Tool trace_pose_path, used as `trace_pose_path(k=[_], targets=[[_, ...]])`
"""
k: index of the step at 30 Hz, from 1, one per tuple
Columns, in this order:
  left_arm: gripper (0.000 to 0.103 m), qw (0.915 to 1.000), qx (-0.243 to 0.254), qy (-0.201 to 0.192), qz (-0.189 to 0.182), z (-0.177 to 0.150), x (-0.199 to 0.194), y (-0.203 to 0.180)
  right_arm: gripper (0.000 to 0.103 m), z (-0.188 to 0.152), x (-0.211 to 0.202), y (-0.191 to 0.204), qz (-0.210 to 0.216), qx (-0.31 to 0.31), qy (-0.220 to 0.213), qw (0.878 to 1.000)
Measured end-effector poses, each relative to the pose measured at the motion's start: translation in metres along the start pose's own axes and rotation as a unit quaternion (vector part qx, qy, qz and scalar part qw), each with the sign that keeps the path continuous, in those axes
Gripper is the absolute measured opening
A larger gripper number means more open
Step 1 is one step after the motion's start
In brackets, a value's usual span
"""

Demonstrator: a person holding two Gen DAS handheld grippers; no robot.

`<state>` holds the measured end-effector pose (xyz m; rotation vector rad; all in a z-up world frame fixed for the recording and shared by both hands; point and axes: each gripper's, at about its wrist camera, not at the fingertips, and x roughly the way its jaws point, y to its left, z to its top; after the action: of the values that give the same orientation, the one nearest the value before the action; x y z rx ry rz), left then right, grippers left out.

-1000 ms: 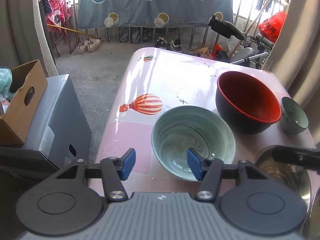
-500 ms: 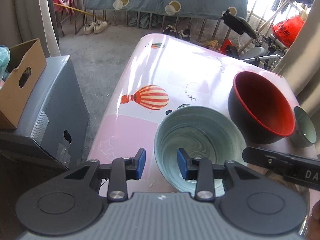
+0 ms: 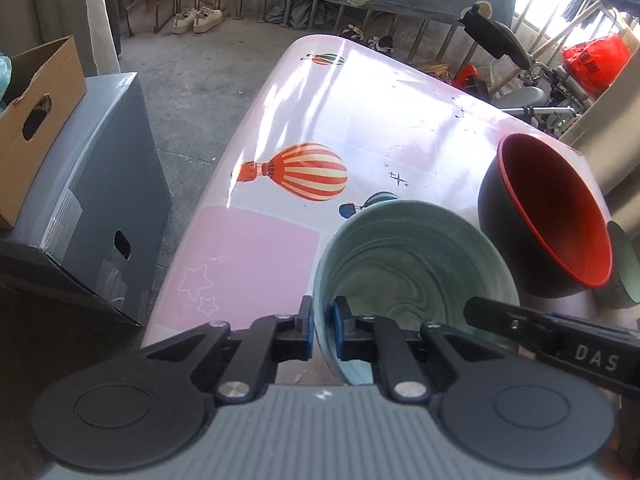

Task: Organize plates and bowls
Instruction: 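Close the left tool on the light green bowl's rim, then carry the light green bowl over the red bowl and lower it inside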

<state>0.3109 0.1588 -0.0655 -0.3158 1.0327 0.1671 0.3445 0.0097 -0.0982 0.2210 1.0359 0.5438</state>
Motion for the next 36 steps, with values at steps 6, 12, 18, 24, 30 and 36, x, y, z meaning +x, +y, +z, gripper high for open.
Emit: trace_pose_path(k=[6,12,18,24,30,36], targets=[[0.011,0.9999,-0.011,-0.004,0.005,-0.001,-0.002,-0.003,0.012,0.002,0.003,0.004,-0.011,-0.011,0.006,1.000],[0.010,0.9996,-0.029,0.002,-0.001,-0.001,-0.007,0.000,0.010,0.004,-0.001,0.005,-0.024,-0.013,0.018,0.999],[0.010,0.9993,-0.036,0.000,0.002,0.001,-0.020,0.002,0.008,0.003,-0.002,0.005,-0.016,-0.001,0.036,0.999],[0.010,0.9989,-0.046,-0.011,-0.006,0.008,-0.043,0.002,0.008,0.009,-0.023,0.013,-0.005,0.000,0.025,1.000],[0.010,0.9991,-0.029,-0.029,-0.008,0.030,-0.061,-0.021,0.008,0.027,-0.053,0.013,0.000,0.005,0.006,1.000],[0.010,0.9993,-0.006,-0.026,-0.027,0.060,-0.057,-0.064,0.008,0.054,-0.083,-0.013,-0.005,0.038,-0.017,0.999]])
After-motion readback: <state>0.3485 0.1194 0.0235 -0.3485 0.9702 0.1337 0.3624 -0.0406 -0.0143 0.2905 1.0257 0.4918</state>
